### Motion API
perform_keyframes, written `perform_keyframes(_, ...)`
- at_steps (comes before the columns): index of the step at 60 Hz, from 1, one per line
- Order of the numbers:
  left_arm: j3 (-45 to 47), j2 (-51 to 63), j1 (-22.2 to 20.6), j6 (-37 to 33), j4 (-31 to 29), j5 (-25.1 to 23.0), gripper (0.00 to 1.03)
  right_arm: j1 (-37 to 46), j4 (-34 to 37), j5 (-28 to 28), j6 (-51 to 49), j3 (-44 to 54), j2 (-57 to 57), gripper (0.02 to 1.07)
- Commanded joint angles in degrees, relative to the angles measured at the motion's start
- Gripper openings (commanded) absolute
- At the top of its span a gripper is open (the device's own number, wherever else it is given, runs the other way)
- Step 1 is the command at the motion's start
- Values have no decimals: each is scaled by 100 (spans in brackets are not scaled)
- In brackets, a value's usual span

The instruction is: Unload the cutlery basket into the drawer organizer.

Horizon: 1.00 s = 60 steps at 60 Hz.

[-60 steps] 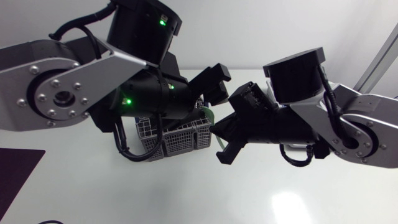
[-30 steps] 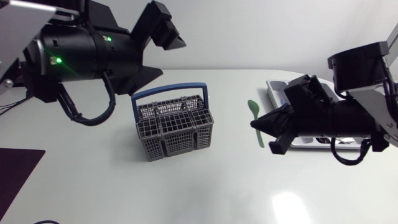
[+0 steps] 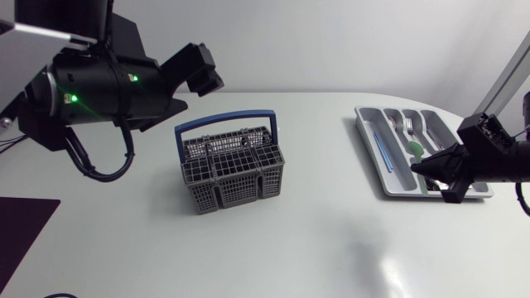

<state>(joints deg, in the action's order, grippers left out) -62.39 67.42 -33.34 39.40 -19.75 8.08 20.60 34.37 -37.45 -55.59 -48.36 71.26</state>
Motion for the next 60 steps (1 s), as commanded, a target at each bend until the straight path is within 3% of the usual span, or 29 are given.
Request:
perform_keyframes(1, 262, -141, 144, -354, -64, 71, 99, 392, 149, -60, -962, -350, 379, 8)
perform_keyframes(21, 763, -159, 451, -1338, -152, 89, 99, 1183, 96, 572, -2764, -1387, 2076, 8)
perform_keyframes(38, 1018, -168, 706, -1980, -108, 71, 99, 1227, -932, 1469, -3458, -1378, 2823, 8)
perform_keyframes(60, 1396, -422, 838, -2261, -108, 71, 99, 1271, -1934, 2357, -4214, -1026, 3297, 9)
